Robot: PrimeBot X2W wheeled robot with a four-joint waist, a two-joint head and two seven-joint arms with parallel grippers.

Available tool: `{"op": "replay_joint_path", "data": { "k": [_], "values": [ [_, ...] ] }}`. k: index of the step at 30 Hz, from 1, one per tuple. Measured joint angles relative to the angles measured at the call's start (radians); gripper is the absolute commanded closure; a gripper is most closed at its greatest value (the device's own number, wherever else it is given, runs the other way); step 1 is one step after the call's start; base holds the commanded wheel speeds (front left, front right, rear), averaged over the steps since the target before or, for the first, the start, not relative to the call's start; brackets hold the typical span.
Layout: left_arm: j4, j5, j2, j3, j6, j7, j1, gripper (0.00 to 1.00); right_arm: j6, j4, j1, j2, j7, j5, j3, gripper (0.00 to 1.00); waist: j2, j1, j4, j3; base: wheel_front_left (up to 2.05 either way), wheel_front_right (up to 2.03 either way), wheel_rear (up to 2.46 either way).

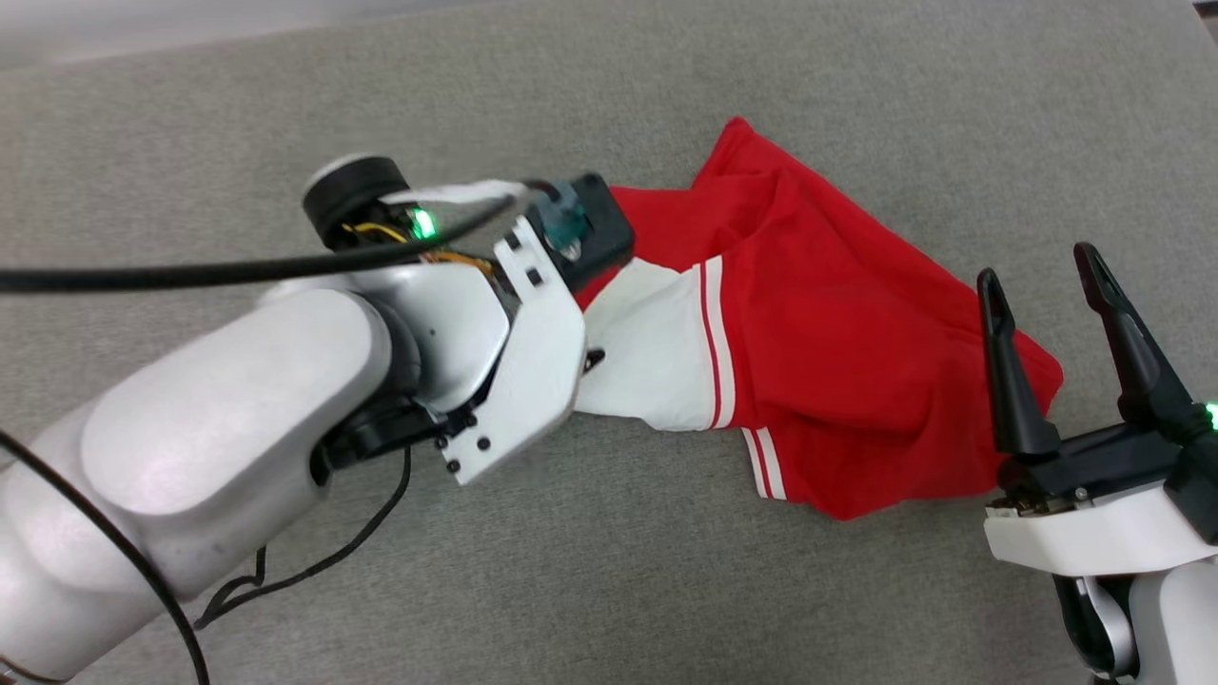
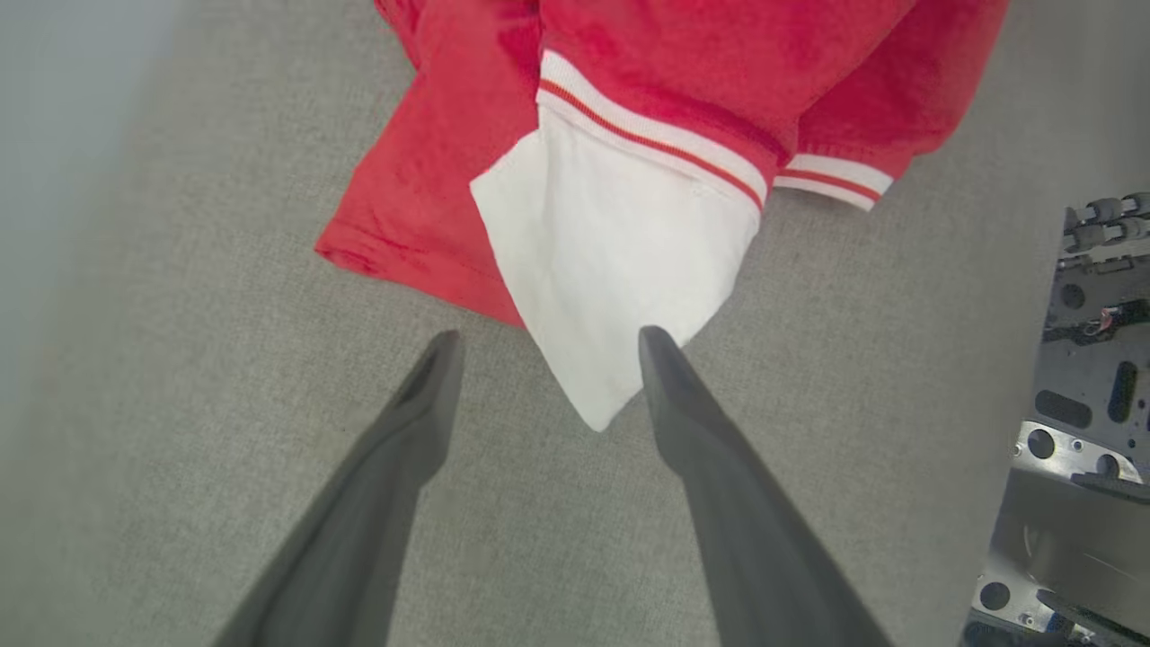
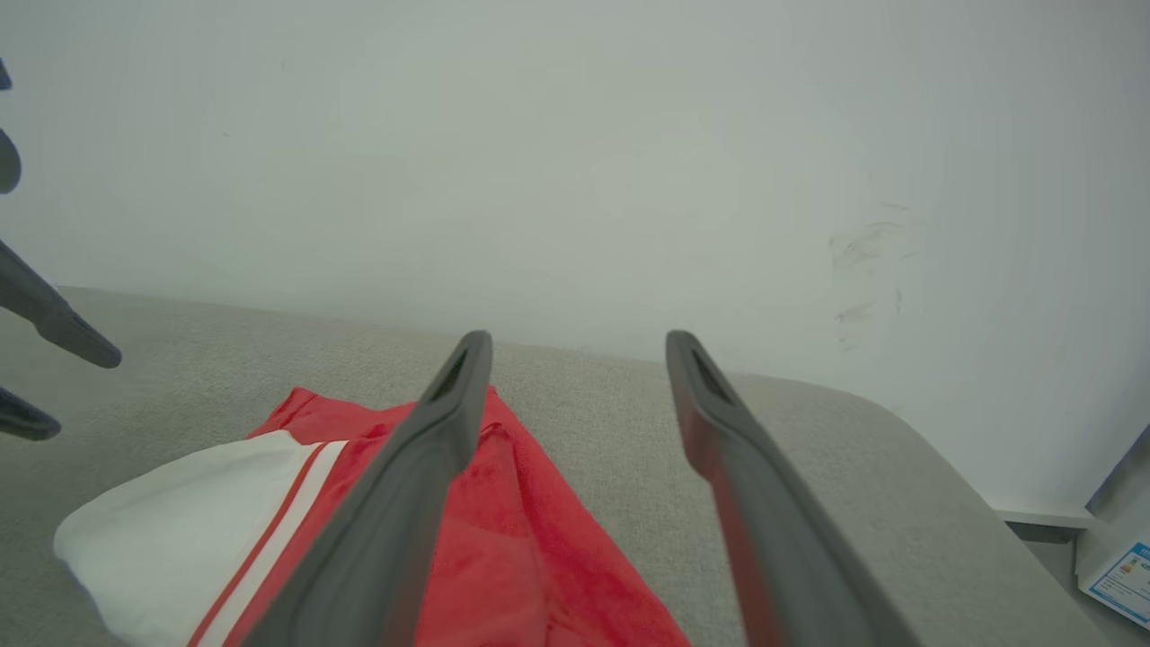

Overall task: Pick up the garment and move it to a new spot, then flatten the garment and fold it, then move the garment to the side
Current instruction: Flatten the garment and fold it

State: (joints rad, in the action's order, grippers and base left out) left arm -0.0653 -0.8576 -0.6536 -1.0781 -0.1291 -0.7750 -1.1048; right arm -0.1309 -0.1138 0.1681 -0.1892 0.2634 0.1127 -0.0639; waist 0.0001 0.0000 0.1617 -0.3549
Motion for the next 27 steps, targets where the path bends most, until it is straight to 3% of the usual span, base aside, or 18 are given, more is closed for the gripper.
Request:
{"op": "replay_joint_path", "data": {
  "k": [8, 16, 17, 18, 19, 27],
  "values": [
    [0.046, -0.068, -0.017, -0.174, 0.000, -0.038, -0.048, 0.00, 0.000, -0.004, 0.043, 0.020, 0.000, -0.009, -0.019, 0.00, 0.0000, 0.0000, 0.045, -0.069, 0.00, 0.00, 0.00],
    [0.067, -0.022, -0.021, -0.193, 0.000, -0.080, -0.027, 0.00, 0.000, 0.001, 0.073, 0.043, 0.000, -0.011, -0.031, 0.00, 0.0000, 0.0000, 0.086, -0.129, 0.00, 0.00, 0.00],
    [0.059, -0.017, -0.023, -0.191, 0.001, -0.080, -0.025, 0.18, 0.000, 0.002, 0.073, 0.045, 0.000, -0.012, -0.031, 0.00, 0.0000, 0.0001, 0.089, -0.132, 0.00, 0.00, 0.00],
    [0.057, -0.017, -0.026, -0.191, 0.001, -0.071, -0.025, 0.94, 0.000, 0.003, 0.073, 0.046, 0.000, -0.012, -0.030, 0.00, -0.0001, 0.0000, 0.090, -0.133, 0.00, 0.00, 0.00],
    [0.055, -0.015, -0.026, -0.192, 0.001, -0.064, -0.025, 1.00, 0.000, 0.005, 0.073, 0.048, 0.000, -0.012, -0.026, 0.00, 0.0000, 0.0001, 0.088, -0.133, 0.00, 0.00, 0.00],
    [0.068, -0.039, -0.024, -0.203, 0.000, 0.028, -0.024, 1.00, 0.000, 0.030, 0.064, 0.045, 0.000, -0.014, -0.018, 0.00, 0.0000, 0.0000, 0.053, -0.084, 0.00, 0.00, 0.00]
  ]
}}
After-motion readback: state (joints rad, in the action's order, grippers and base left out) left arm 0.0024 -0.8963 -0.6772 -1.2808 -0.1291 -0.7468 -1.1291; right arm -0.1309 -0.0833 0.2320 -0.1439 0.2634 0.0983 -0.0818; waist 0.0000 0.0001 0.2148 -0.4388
